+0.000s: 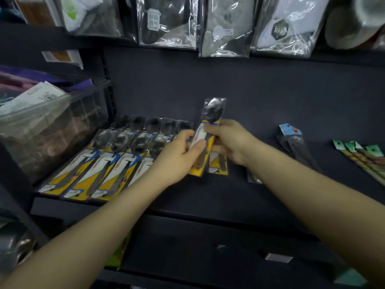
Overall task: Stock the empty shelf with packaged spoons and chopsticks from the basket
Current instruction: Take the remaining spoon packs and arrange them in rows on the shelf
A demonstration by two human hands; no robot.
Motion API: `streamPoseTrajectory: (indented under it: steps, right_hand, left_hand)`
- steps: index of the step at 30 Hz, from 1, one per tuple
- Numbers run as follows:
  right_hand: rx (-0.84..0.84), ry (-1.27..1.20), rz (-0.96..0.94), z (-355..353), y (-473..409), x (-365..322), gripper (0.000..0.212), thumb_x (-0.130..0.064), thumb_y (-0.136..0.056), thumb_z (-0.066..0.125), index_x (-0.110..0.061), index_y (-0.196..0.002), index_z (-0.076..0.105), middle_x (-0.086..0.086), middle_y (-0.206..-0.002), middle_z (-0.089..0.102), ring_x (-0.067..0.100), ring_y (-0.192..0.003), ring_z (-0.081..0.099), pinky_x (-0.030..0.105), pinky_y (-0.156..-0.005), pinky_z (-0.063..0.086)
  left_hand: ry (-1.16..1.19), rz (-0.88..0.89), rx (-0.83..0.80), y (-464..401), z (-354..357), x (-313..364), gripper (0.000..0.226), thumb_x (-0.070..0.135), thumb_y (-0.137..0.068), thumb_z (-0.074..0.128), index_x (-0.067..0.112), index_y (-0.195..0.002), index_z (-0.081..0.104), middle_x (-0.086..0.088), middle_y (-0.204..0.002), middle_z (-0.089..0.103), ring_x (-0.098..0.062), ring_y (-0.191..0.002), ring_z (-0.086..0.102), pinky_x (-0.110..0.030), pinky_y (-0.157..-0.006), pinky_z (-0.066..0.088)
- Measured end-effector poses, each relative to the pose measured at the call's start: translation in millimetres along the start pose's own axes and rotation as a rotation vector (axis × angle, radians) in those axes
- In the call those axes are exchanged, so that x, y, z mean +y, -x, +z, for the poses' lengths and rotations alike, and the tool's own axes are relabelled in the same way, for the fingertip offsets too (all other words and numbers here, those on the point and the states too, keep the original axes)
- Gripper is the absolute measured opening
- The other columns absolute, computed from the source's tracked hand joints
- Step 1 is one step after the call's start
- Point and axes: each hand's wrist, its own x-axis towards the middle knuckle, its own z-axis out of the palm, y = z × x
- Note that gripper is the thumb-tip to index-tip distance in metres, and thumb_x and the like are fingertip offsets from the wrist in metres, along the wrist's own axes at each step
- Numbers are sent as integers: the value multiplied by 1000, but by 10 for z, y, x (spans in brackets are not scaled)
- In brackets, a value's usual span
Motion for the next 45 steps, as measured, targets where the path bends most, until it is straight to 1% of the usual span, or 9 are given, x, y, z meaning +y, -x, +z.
streamPoseTrajectory:
  steps: [3,8,16,23,27,31,36,40,45]
  right_hand:
    - [-147,38,38,55,-2,77,21,-18,-97,45,-6,-86,59,6,-74,67,14,-65,67,27,-66,59]
    - [194,782,-143,-258,-384,227,27,-23,-90,54,2,-97,61,13,-99,62,28,-97,59,31,-81,43]
    - [289,930,45,-447,-840,457,63,-35,-77,68,-8,-127,41,18,-132,46,38,-124,41,45,-103,39]
    - [233,778,19,-372,-910,424,33,-12,-76,70,-7,-101,49,9,-94,54,26,-90,56,38,-79,49]
    - [186,643,-29,-289,-982,458,15,6,-83,57,-8,-85,60,10,-86,56,15,-67,50,21,-57,42]
    - [269,733,-76,-216,-1057,471,23,3,-87,50,-4,-105,63,16,-112,62,25,-94,57,33,-82,50]
    - [200,983,-190,-161,-946,463,23,-15,-89,50,-14,-66,53,20,-111,56,33,-101,50,29,-77,41]
    - [-125,1195,-238,-146,-530,493,20,-23,-93,46,-24,-73,46,13,-107,49,31,-120,43,29,-92,34]
    - [-168,1381,-177,-42,-285,713,50,-35,-99,29,0,-134,34,17,-147,26,31,-140,19,43,-114,24]
  left_hand:
    - [-5,-65,86,31,-71,-54,35,23,-87,56,18,-120,46,-2,-88,66,-19,-81,61,-34,-75,47]
    - [-313,-112,129,283,-291,-115,39,21,-90,50,24,-128,41,-9,-94,65,-24,-82,60,-35,-68,44]
    - [-706,-123,38,529,-329,-224,38,31,-91,47,26,-129,45,-11,-101,66,-29,-89,58,-31,-64,40]
    - [-771,-43,-166,514,-381,-384,84,74,-61,18,37,-134,40,-3,-155,19,-21,-144,10,-40,-117,16]
    - [-796,-22,-306,528,-358,-333,96,75,-57,8,34,-144,17,2,-156,14,-15,-144,7,-16,-107,3]
    - [-852,-13,-313,529,-310,-332,95,76,-60,5,34,-145,9,2,-157,11,-17,-144,6,-26,-115,5]
    - [-880,-37,-305,454,-353,-335,66,63,-87,25,34,-145,10,6,-157,5,-14,-144,3,-30,-115,10]
    - [-838,106,-406,489,-542,-419,94,87,-61,1,41,-143,9,12,-156,-2,-8,-143,-3,-32,-118,9]
    - [-873,155,-449,537,-563,-488,106,92,-49,-3,42,-143,4,16,-155,-5,-9,-144,-4,-35,-119,11]
